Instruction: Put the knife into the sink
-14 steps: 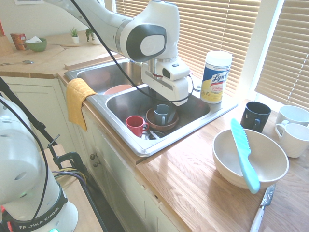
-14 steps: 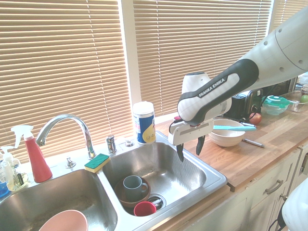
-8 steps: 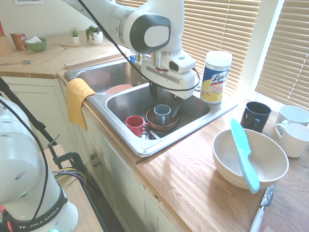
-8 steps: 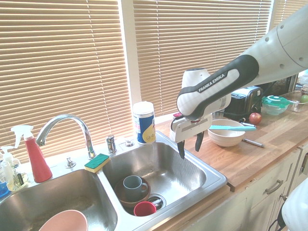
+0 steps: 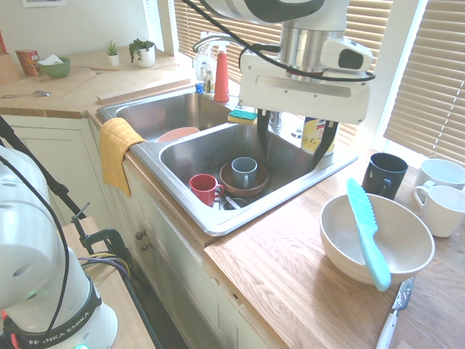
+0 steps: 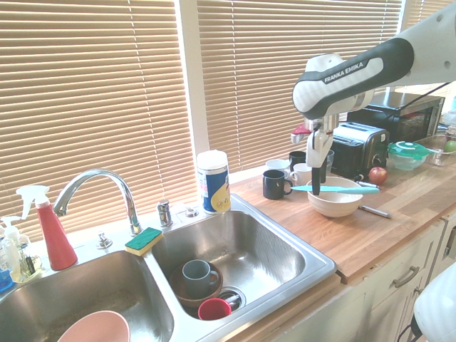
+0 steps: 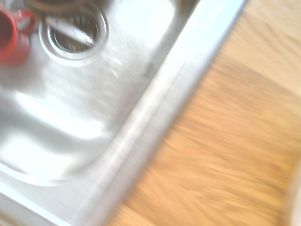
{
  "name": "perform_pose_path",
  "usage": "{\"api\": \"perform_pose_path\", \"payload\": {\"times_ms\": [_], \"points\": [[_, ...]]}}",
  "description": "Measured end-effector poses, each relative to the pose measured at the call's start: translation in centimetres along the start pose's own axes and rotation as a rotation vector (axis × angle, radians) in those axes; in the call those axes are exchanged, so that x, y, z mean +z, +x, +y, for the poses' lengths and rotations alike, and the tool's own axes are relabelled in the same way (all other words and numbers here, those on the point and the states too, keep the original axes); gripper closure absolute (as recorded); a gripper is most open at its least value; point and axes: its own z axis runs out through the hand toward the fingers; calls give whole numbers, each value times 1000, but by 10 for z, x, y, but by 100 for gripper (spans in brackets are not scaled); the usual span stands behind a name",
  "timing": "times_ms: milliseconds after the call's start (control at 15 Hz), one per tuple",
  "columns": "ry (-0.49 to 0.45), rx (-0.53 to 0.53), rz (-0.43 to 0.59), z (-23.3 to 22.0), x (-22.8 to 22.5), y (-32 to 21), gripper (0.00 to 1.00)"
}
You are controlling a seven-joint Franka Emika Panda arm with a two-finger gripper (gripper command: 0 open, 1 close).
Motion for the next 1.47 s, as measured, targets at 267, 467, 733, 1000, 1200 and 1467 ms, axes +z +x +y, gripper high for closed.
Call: {"api": "perform_pose_path", "payload": {"times_ms": [267,467,733,1000,1200,1467], "points": [[-34,26,-6,67,22,10,0],[-36,59,-19,94,47,22,0],[-26,89,-32,103,71,48,0],[-17,107,-39,108,80,57,100],[-11,111,-41,107,83,59,100],[-8,116,-44,107,85,59,100]]}}
